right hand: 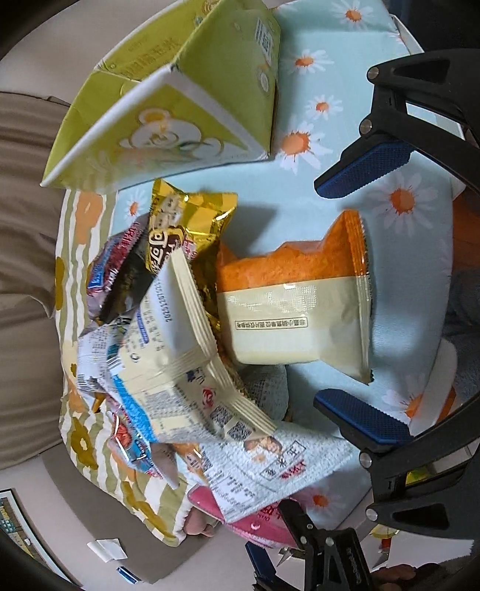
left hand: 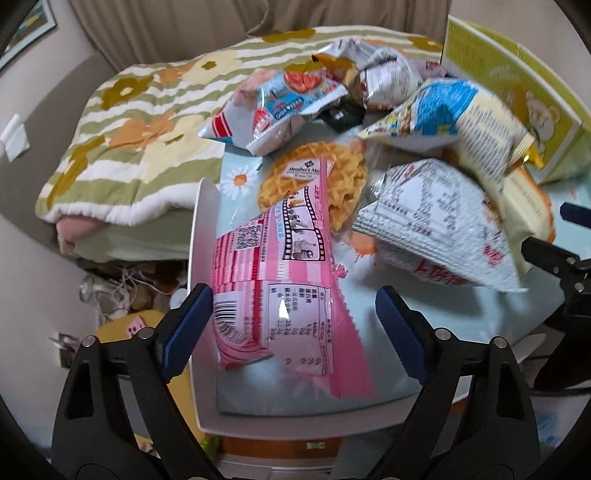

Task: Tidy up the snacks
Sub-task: 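Grasp the pink wafer bag with the left tool while the right tool grasps the cream-orange bag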

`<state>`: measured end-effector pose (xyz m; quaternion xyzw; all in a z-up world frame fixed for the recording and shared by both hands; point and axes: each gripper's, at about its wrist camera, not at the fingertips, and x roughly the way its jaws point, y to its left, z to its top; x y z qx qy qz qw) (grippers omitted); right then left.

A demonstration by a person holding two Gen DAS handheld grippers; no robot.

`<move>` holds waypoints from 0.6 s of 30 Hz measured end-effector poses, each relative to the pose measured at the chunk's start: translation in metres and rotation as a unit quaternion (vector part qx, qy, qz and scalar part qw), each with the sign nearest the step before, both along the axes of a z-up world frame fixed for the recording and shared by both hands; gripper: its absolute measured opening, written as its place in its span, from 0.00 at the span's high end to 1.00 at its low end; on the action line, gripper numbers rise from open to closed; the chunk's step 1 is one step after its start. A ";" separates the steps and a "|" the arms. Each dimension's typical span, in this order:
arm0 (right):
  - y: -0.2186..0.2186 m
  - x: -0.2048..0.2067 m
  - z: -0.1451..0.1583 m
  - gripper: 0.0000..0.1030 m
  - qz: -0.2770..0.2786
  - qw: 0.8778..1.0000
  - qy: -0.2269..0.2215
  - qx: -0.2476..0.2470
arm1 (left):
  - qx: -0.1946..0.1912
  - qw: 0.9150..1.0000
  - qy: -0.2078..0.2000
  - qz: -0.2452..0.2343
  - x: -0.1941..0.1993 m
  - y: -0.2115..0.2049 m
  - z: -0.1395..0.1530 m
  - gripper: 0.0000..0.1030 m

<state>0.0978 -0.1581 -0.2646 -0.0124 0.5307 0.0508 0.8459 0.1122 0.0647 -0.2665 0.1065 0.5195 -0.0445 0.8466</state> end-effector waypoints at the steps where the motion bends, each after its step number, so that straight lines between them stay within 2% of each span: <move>1: 0.001 0.002 -0.002 0.00 0.001 1.000 0.002 -0.001 | 0.005 1.000 -0.001 -0.002 0.002 -0.001 -0.002 0.15; 5: 0.002 0.008 -0.006 0.00 0.003 1.000 0.007 -0.002 | 0.018 1.000 -0.002 -0.007 0.005 -0.003 -0.008 0.17; 10: 0.005 0.017 -0.006 0.00 0.004 1.000 0.008 -0.004 | 0.055 0.998 -0.003 -0.011 0.009 -0.003 -0.014 0.33; 18: 0.006 0.026 -0.008 0.00 0.012 1.000 0.007 -0.012 | 0.034 0.999 -0.004 -0.018 0.009 0.000 -0.008 0.48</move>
